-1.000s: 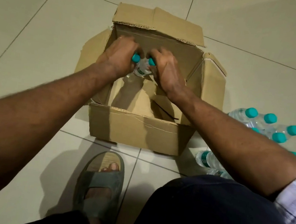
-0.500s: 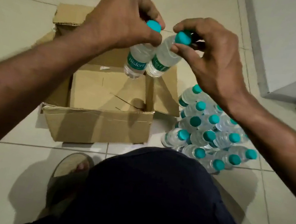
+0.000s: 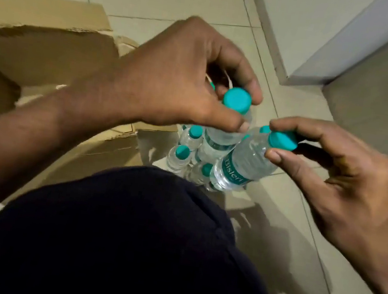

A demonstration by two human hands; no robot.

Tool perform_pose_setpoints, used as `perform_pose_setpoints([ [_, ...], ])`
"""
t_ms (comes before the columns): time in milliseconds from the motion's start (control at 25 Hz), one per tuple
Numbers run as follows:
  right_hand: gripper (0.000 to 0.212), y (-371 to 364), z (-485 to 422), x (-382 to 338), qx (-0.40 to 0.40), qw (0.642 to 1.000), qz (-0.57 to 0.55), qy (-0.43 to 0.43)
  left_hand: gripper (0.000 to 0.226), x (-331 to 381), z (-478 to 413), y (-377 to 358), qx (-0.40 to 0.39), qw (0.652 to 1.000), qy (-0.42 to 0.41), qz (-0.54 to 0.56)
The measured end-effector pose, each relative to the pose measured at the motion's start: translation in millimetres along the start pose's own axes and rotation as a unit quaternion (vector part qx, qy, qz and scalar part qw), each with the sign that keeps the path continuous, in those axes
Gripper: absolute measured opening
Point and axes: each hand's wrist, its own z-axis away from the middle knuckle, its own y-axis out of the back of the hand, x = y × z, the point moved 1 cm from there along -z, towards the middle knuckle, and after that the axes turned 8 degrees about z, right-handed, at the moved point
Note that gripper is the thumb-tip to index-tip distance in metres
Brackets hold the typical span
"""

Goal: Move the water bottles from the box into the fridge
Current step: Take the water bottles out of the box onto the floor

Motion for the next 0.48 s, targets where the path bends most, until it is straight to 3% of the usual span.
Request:
perform_pose_setpoints([
  [280, 0.032, -64, 81, 39, -0.032, 0.997, 0.006, -0.075, 0.028, -65, 33, -53, -0.072, 0.991, 0.095, 0.061],
  [480, 0.030, -116, 98, 66, -0.043, 0.993, 0.009, -0.114, 0.027, -98, 43, -68, -0.142, 0.978, 0.106, -0.112],
])
